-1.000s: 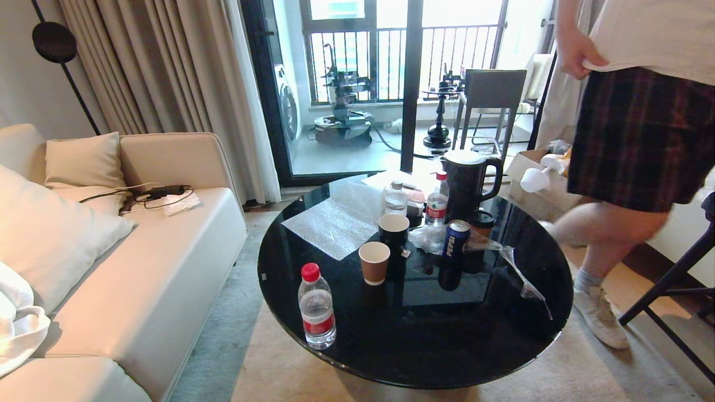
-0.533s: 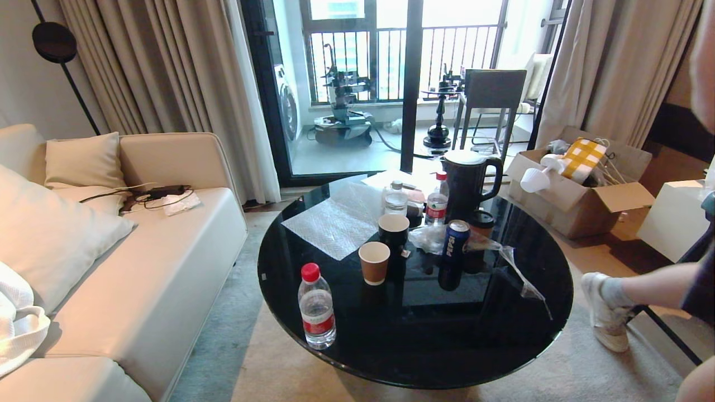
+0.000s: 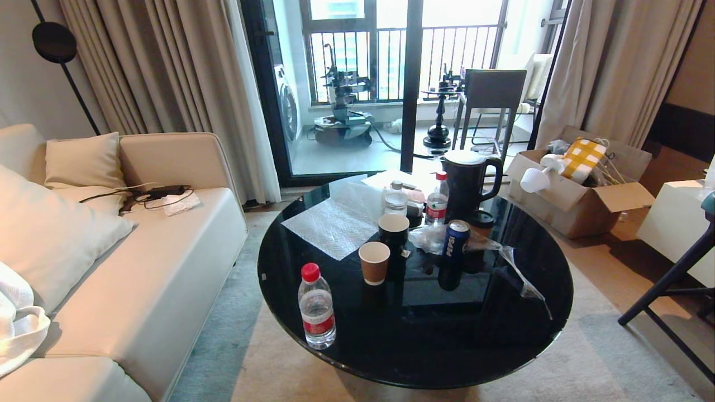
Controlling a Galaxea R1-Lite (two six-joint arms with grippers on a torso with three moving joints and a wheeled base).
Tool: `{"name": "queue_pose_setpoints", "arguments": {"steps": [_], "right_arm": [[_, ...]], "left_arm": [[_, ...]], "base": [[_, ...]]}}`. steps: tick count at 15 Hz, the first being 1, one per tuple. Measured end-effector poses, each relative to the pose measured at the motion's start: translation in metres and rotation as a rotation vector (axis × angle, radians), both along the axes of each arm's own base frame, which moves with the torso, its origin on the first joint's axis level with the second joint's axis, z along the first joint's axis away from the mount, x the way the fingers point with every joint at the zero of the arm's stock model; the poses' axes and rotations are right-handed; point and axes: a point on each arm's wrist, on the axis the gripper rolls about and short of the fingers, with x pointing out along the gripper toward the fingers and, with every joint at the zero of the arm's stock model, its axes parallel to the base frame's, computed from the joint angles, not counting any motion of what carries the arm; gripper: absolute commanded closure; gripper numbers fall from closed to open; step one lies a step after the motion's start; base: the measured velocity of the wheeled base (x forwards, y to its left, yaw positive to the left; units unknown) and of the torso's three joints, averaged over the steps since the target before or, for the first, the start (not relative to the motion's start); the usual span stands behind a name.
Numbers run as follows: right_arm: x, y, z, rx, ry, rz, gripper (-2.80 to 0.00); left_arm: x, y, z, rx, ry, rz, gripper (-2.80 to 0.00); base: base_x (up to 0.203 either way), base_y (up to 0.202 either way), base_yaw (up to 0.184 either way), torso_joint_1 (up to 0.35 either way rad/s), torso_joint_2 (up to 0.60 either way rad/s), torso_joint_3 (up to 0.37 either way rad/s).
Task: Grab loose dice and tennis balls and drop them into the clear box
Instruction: Put the toys in the box
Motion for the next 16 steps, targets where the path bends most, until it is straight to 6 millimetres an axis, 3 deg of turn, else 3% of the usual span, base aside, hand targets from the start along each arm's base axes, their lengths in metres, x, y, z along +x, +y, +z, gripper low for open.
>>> {"name": "queue_pose_setpoints", "arguments": {"steps": [16], "right_arm": [[0.0,0.0,0.0,-0.007,0.001,0.001,0.0]], "left_arm": [[0.0,0.0,-0.0003,0.002,0.003,0.002,0.0]], "base": [[0.0,0.0,0.0,0.0,0.0,0.0]]}}
